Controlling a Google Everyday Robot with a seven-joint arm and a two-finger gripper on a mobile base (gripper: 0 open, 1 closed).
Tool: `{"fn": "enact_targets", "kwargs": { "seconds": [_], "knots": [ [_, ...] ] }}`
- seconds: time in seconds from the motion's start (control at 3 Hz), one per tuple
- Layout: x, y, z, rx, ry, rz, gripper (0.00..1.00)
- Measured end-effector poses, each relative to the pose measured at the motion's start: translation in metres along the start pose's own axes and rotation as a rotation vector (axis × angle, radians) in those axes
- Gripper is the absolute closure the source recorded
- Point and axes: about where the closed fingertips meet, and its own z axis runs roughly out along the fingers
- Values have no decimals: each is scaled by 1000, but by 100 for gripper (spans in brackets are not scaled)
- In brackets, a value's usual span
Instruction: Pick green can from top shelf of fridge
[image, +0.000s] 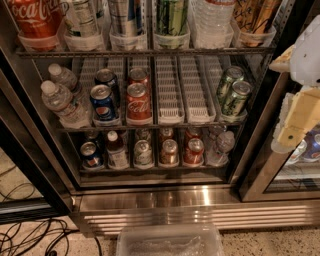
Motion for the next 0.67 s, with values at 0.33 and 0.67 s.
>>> {"fn": "enact_targets", "kwargs": {
  "seconds": [0.33, 0.67],
  "knots": [
    [0, 0, 0, 0, 0, 0, 0],
    [-8, -3, 0, 45, -48, 20, 0]
  ]
}}
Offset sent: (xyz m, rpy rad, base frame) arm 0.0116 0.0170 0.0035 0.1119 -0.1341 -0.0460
